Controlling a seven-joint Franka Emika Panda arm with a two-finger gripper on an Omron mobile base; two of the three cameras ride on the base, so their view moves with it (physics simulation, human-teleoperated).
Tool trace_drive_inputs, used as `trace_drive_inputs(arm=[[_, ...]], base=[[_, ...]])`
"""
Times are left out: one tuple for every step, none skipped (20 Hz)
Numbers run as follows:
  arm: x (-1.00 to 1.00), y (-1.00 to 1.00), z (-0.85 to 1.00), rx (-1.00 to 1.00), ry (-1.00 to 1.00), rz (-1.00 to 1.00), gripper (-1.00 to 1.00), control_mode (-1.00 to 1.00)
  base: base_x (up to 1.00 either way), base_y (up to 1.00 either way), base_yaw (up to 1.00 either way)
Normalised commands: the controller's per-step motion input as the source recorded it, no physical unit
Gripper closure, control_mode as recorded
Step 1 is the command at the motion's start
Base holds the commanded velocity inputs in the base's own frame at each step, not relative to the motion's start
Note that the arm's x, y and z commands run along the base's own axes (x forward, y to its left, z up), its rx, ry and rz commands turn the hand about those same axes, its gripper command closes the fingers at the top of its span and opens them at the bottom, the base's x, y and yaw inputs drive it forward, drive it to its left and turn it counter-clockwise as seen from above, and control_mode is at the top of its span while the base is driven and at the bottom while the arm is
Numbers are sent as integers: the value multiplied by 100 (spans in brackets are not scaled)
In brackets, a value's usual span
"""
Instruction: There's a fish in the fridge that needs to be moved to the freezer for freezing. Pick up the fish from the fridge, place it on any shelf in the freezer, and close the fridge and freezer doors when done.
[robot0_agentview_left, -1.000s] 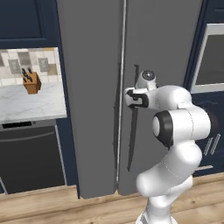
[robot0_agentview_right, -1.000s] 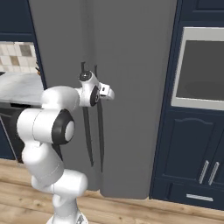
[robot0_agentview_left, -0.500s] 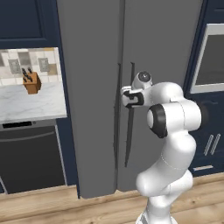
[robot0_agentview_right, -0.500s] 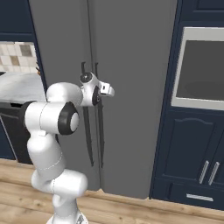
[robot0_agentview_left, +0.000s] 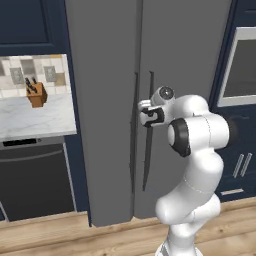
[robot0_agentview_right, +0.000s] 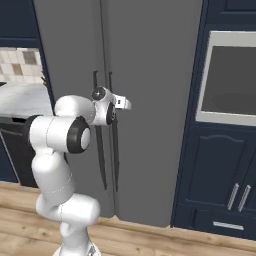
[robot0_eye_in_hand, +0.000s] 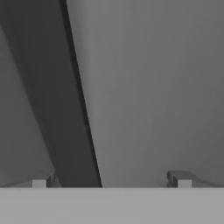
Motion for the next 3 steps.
trace_drive_inputs(arm=[[1,0,26,0,3,0,-100,-100],[0,0,35,0,2,0,-100,-100],[0,0,47,0,0,0,-100,-100]], base=[[0,0,0],[0,0,0],[0,0,0]])
